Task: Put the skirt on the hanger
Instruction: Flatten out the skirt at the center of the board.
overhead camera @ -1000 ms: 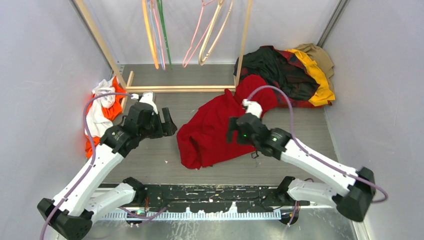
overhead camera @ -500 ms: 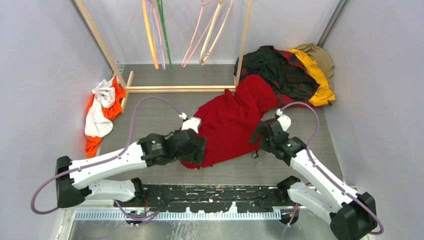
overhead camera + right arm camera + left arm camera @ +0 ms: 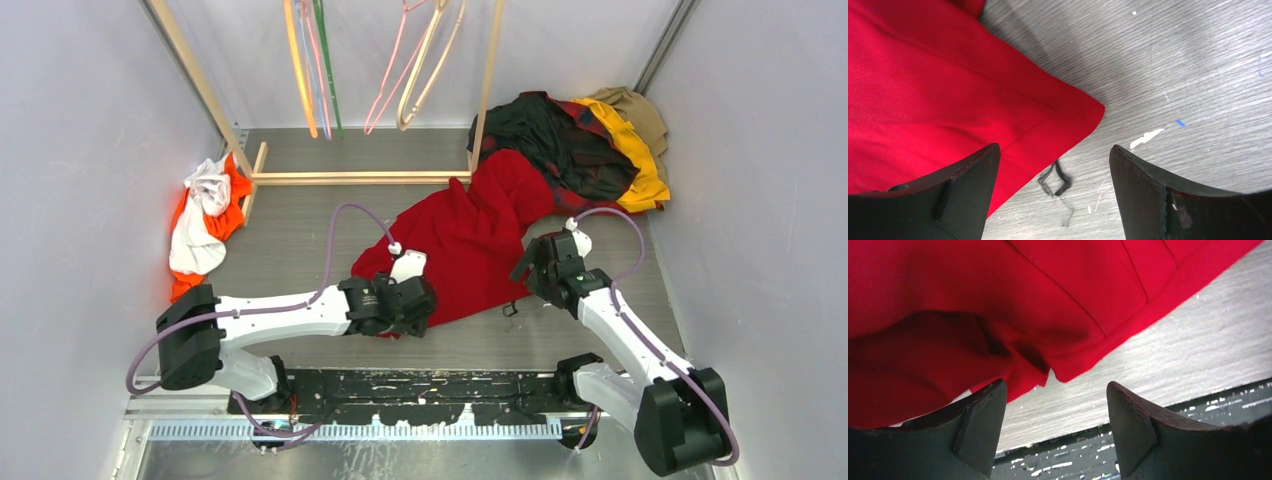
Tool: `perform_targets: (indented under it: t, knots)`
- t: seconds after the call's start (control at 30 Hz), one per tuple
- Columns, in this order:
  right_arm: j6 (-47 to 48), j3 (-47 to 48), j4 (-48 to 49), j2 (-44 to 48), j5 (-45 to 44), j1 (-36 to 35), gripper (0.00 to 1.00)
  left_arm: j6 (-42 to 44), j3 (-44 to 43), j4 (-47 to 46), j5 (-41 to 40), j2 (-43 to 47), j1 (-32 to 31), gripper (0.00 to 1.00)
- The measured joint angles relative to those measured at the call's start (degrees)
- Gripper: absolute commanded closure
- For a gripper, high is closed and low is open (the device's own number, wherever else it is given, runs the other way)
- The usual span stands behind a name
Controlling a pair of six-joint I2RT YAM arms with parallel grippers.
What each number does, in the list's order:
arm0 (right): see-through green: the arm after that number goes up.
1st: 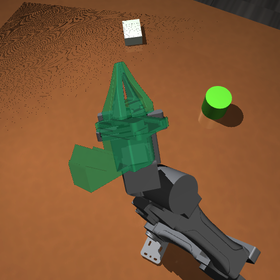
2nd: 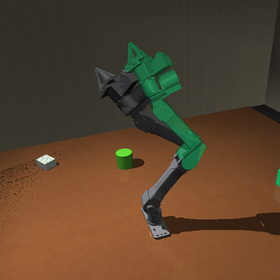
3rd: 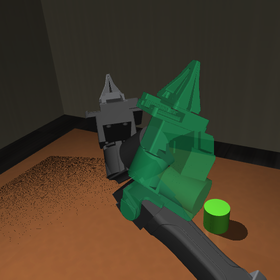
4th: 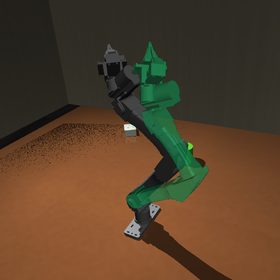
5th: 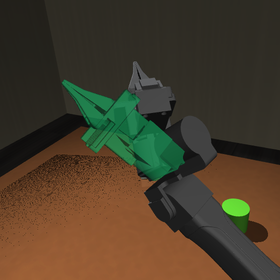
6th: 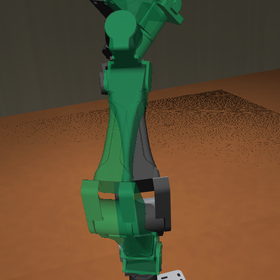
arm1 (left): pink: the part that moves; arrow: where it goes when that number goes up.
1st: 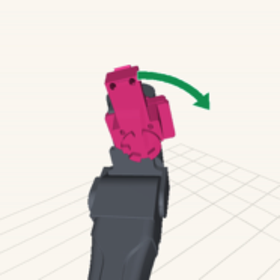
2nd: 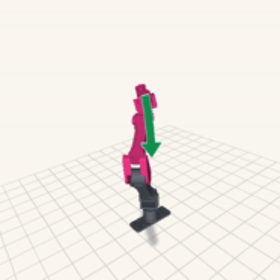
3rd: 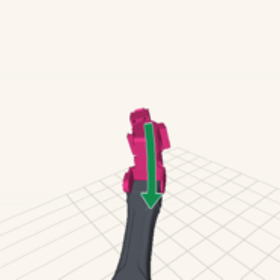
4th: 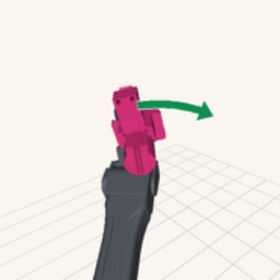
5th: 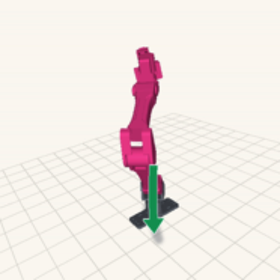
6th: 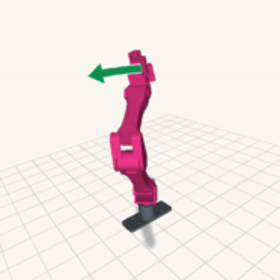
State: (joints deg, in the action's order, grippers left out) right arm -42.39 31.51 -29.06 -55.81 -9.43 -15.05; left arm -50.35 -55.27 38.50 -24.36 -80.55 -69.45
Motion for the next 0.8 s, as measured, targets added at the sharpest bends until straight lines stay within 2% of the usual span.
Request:
perform_targets:
  t: [0.13, 0.37, 0.47, 0.6, 0.63, 0.7, 0.73, 0.8]
  knots:
    - [1.3, -0.9, 2.5, -3.7, 1.5, 2.2, 0.16, 0.0, 1.0, -3.6, -0.1, -2.1, 2.2, 0.26]
    - [2.3, -0.8, 7.0, -11.0, 4.5, 2.9, 0.24, -0.2, 4.4, -10.1, 0.5, -4.9, 5.9, 0.28]
    - [2.8, -0.1, 7.6, -13.3, 5.3, 2.9, 0.31, -0.3, 5.5, -12.2, 1.0, -6.4, 7.5, 0.44]
    - [3.1, 0.2, 8.5, -14.3, 6.6, 2.9, 0.41, -0.5, 6.5, -15.1, 2.1, -7.6, 10.0, 0.6]
    - [3.1, 0.2, 8.5, -14.5, 6.8, 2.9, 0.46, -0.3, 6.8, -15.8, 2.5, -7.6, 10.7, 0.68]
    - [3.2, 0.2, 8.5, -14.7, 7.3, 2.9, 0.65, -0.5, 7.1, -16.5, 3.2, -7.6, 12.1, 0.84]
    - [3.5, 0.2, 8.5, -14.7, 7.5, 2.9, 0.73, -0.4, 7.3, -17.0, 3.5, -7.6, 12.8, 0.96]
    - [3.5, 0.3, 8.5, -14.7, 8.5, 2.9, 0.85, -0.3, 7.8, -18.2, 4.6, -7.5, 14.3, 1.0]
